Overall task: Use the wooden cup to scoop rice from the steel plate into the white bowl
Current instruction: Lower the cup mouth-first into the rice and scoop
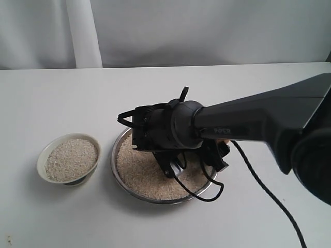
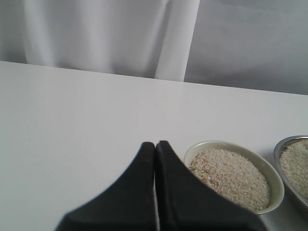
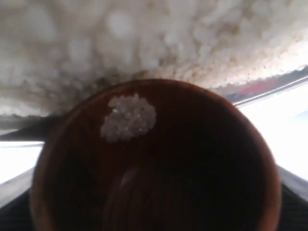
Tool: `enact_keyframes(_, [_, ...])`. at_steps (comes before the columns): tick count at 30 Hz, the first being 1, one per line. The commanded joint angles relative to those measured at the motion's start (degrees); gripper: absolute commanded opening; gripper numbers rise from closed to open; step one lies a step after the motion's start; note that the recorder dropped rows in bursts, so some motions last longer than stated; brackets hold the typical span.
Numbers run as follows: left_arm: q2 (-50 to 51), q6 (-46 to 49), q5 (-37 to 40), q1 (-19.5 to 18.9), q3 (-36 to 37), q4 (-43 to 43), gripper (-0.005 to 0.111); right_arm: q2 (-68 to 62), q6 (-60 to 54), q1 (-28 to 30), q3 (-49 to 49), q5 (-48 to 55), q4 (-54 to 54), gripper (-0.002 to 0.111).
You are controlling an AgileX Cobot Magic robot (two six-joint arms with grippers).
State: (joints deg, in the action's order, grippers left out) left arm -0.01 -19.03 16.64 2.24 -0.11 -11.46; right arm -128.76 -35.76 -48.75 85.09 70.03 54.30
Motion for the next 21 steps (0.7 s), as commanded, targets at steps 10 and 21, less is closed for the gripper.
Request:
enact_keyframes(10, [0.01, -0.25, -0.32, 0.09, 0.11, 0.05, 0.0, -1.58, 0.27, -1.54, -0.29, -0.07, -0.66, 0.0])
enact_keyframes(21, [0.01, -0.25, -0.32, 0.09, 0.11, 0.05, 0.0, -1.58, 2.07, -2.66, -0.29, -0.1, -1.07, 0.0])
